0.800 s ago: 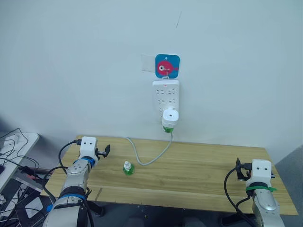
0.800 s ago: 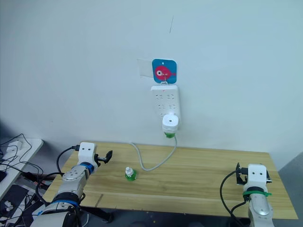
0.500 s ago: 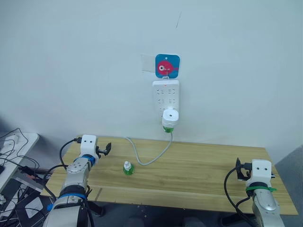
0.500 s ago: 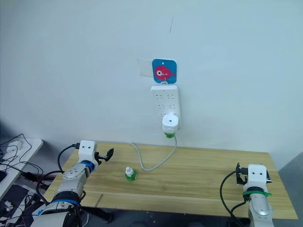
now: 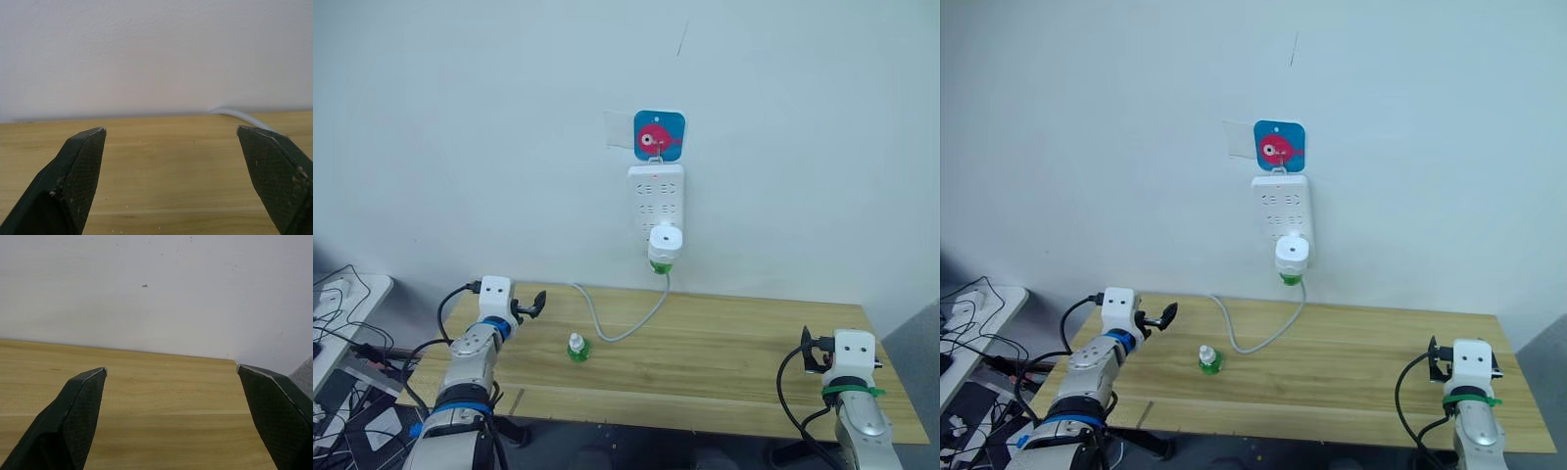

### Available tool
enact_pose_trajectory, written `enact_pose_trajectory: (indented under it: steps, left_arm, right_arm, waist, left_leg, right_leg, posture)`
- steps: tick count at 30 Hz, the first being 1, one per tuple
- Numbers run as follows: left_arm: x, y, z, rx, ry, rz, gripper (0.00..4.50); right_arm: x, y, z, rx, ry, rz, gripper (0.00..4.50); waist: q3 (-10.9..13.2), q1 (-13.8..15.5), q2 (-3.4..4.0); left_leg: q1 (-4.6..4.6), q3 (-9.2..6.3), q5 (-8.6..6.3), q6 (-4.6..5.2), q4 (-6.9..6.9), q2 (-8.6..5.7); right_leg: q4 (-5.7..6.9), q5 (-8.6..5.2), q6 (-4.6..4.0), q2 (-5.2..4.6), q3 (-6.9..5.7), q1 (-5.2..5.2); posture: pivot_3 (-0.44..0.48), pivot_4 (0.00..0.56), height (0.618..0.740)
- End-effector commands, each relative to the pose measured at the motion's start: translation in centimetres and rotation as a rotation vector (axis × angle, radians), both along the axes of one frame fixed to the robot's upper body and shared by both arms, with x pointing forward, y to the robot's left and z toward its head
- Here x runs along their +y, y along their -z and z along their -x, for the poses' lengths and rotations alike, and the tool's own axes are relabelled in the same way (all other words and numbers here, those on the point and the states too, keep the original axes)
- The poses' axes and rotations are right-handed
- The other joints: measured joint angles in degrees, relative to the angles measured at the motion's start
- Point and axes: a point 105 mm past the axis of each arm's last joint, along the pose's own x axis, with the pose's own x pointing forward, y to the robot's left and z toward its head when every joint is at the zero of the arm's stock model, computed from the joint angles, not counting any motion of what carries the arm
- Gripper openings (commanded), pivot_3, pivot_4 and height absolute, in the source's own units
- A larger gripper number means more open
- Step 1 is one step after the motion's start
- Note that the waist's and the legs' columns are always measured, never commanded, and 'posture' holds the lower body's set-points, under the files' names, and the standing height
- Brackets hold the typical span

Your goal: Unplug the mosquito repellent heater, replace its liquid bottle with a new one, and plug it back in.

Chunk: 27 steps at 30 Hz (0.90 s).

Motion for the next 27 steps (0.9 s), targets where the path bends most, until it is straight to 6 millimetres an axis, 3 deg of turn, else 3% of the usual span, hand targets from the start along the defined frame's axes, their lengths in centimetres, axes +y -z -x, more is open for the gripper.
enact_pose_trajectory:
  steps: [1, 6, 11, 17, 20, 24, 27]
  left_arm:
    - [0.3, -3.1, -0.7, -0.108, 0.044, 0.023, 4.50]
    - [-2.1, -7.8, -1.1, -0.199, 0.289, 0.025, 4.50]
    - [-5.7, -12.7, -1.5, -0.242, 0.569, -0.021, 4.50]
    - [-9.2, -15.8, -1.8, -0.290, 0.762, -0.028, 4.50]
    - [-11.0, -16.7, -1.5, -0.308, 0.852, -0.001, 3.94]
    - [-12.5, -17.3, -1.4, -0.311, 0.921, -0.011, 2.70]
    - [-13.5, -18.3, -1.5, -0.338, 0.959, 0.002, 2.70]
  right_arm:
    - [0.1, -2.0, -0.3, -0.064, -0.021, 0.009, 4.46]
    - [2.4, -4.5, -0.9, -0.093, -0.196, -0.033, 4.46]
    - [5.5, -8.3, -2.0, -0.123, -0.425, -0.076, 4.46]
    - [8.9, -12.2, -2.2, -0.157, -0.618, -0.110, 4.46]
    - [10.4, -13.6, -1.9, -0.170, -0.681, -0.121, 4.50]
    - [12.2, -14.8, -1.2, -0.164, -0.768, -0.125, 4.50]
    - [13.8, -15.9, -0.6, -0.171, -0.849, -0.145, 4.50]
  waist:
    - [0.29, -0.05, 0.02]
    - [1.97, -0.20, 0.09]
    - [3.71, -0.24, 0.19]
    - [5.66, -0.24, 0.40]
    - [6.44, -0.16, 0.44]
    - [7.42, -0.13, 0.52]
    - [8.17, -0.24, 0.49]
  left_leg:
    - [0.00, 0.00, 0.00, 0.00, 0.00, 0.00]
    - [-0.03, -0.02, 0.00, -0.01, 0.02, 0.02]
    - [-0.17, -0.06, 0.02, -0.03, 0.12, 0.01]
    - [-0.44, -0.38, 0.02, -0.02, 0.16, 0.00]
    - [-0.81, -0.81, 0.02, -0.02, 0.27, 0.01]
    - [-0.95, -1.21, 0.02, -0.02, 0.28, 0.02]
    - [-1.00, -1.38, 0.02, -0.02, 0.28, 0.02]
  right_leg:
    - [0.00, 0.00, 0.00, 0.00, 0.00, 0.00]
    - [0.03, -0.13, -0.22, 0.01, 0.01, -0.01]
    - [0.04, -0.17, 0.03, 0.01, 0.03, 0.00]
    - [0.00, -0.01, 0.03, 0.06, -0.16, -0.08]
    - [-0.01, -0.01, 0.01, 0.06, -0.55, -0.20]
    - [0.00, -0.02, -0.04, 0.05, -0.93, -0.21]
    - [0.01, -0.04, -0.08, 0.04, -1.11, -0.17]
  posture:
    - [0.196, 0.060, 0.740]
    - [0.201, 0.104, 0.740]
    - [0.201, 0.136, 0.740]
    - [0.187, 0.166, 0.740]
    - [0.178, 0.178, 0.740]
    - [0.166, 0.190, 0.740]
    - [0.157, 0.198, 0.740]
